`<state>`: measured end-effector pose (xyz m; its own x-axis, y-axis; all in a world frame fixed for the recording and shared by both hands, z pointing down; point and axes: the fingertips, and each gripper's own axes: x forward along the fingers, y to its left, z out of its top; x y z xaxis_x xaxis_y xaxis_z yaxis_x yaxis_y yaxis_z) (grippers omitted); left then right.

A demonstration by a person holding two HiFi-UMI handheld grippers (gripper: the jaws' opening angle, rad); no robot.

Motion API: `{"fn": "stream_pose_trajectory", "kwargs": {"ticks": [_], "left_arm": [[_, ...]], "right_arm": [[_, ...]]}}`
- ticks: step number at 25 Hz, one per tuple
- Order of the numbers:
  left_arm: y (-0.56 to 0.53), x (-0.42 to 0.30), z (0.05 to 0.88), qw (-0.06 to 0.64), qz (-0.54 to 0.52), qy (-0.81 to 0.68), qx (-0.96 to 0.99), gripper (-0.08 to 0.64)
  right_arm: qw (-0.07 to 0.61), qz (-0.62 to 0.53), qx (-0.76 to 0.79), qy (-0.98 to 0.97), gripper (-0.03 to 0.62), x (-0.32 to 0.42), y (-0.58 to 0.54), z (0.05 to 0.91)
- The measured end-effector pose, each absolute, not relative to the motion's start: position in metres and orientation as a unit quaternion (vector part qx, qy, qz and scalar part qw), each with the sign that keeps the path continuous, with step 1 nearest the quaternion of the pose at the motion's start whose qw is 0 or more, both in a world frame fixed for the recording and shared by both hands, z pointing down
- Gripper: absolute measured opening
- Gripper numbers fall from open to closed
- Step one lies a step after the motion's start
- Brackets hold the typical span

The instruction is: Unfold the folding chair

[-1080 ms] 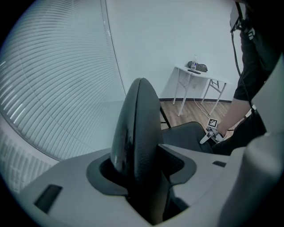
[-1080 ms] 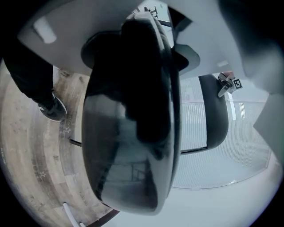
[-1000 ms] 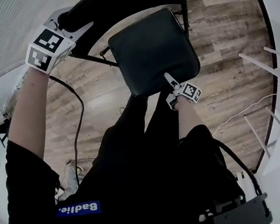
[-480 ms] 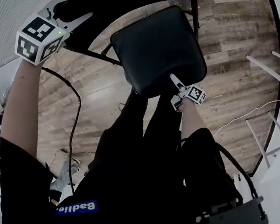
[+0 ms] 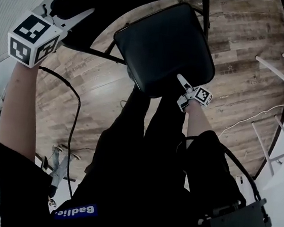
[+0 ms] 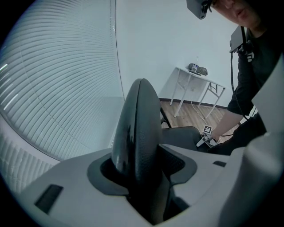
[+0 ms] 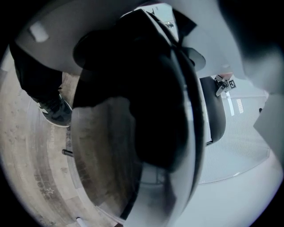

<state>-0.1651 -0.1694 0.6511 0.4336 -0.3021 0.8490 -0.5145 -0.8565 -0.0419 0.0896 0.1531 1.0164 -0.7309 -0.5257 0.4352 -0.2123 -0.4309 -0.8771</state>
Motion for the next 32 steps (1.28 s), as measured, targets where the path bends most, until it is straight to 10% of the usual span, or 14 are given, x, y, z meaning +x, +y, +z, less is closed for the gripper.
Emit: {"fn": "stream_pose_trajectory", "kwargs": {"ticks": [15, 19, 32], "left_arm": [[-0.162, -0.160, 0.653, 0.105, 0.477, -0.251, 0.836, 0.221], [-0.160, -0.160, 0.653, 0.114, 0.471, -0.244, 0.840, 0.221], [-0.157, -0.175, 0.580, 0.110, 0.475, -0.304, 0.819, 0.288]], "right_arm": [[0.121, -0.768, -0.334, 0.533, 0.373, 0.088, 0.149, 1.022], [0.049, -0.773, -0.367, 0.514, 0.459, 0.099, 0.167, 1.028], [-0.092, -0.743, -0.423, 0.511, 0.462, 0.122, 0.175, 0.901]]}}
